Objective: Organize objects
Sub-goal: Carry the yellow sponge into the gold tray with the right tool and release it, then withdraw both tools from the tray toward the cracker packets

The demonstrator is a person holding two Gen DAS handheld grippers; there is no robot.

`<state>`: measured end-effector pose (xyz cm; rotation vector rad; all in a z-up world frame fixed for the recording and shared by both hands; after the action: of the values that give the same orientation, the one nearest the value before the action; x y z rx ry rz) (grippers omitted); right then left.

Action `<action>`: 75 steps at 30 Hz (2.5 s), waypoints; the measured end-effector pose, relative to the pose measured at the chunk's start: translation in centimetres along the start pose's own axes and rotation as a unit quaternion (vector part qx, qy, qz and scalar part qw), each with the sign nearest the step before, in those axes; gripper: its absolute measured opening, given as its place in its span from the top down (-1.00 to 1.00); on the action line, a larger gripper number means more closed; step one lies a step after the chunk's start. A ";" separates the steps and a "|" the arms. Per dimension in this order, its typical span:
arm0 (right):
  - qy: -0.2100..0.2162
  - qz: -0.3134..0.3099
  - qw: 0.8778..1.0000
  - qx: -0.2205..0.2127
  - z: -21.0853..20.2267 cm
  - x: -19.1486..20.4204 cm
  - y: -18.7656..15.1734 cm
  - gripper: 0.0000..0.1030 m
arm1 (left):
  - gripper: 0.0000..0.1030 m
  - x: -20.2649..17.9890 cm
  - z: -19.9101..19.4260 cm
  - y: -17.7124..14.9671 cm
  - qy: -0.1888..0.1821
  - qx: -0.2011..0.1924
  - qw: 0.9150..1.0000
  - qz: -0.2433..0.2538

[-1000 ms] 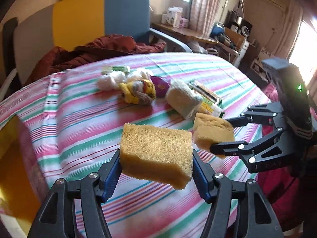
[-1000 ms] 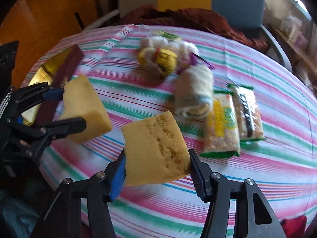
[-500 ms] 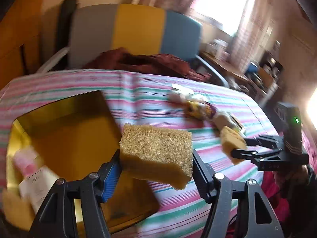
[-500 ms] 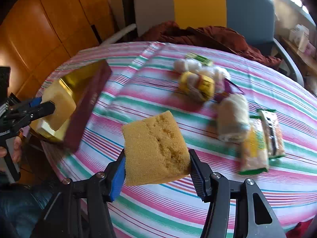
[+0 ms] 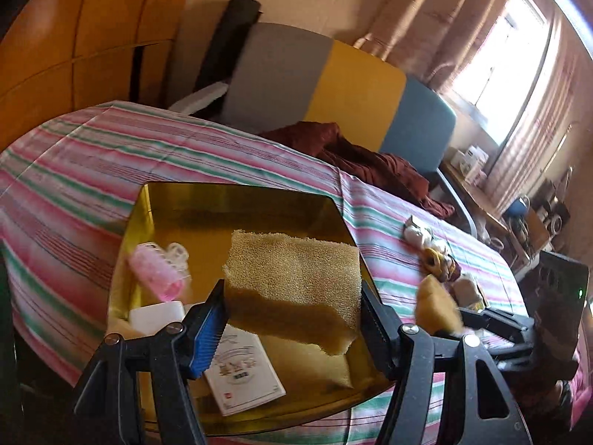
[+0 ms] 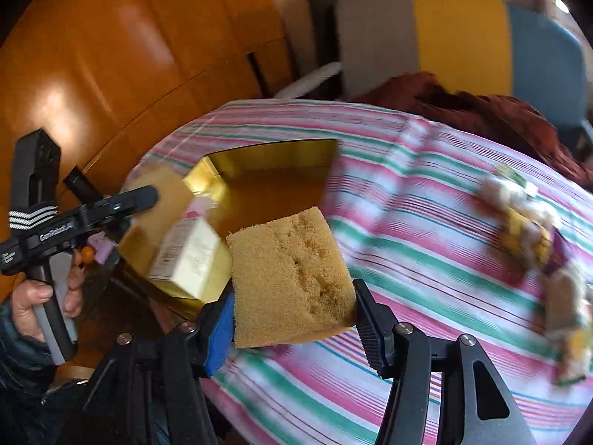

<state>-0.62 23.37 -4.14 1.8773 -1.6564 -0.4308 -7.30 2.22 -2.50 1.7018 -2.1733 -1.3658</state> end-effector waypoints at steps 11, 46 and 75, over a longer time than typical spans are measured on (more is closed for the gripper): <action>0.004 -0.051 0.998 0.041 4.4 5.2 -0.4 -0.15 | -0.30 -0.2 0.8 0.2 -0.017 0.003 1.000 -0.004; -0.057 0.010 0.998 0.003 3.3 3.2 -1.9 -0.73 | -0.44 -4.5 1.7 -1.8 0.106 0.002 0.989 0.107; -0.113 0.046 0.992 -0.026 1.5 0.3 -2.4 -0.83 | -0.44 -5.8 0.7 -2.8 0.159 -0.017 0.977 0.139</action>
<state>0.38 22.90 -6.75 1.7591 -1.8516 -0.6623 -3.28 7.27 -2.19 1.4201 -2.0923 -0.9806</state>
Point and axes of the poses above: each gripper's, at about its wrist camera, not at the fingertips, and z roughly the way its jaws point, x to its left, y to its top, the point moved 3 cm from there along z, roughly the way its jaws point, and after that the axes turned 10 degrees about -y, right-handed, at the moved point
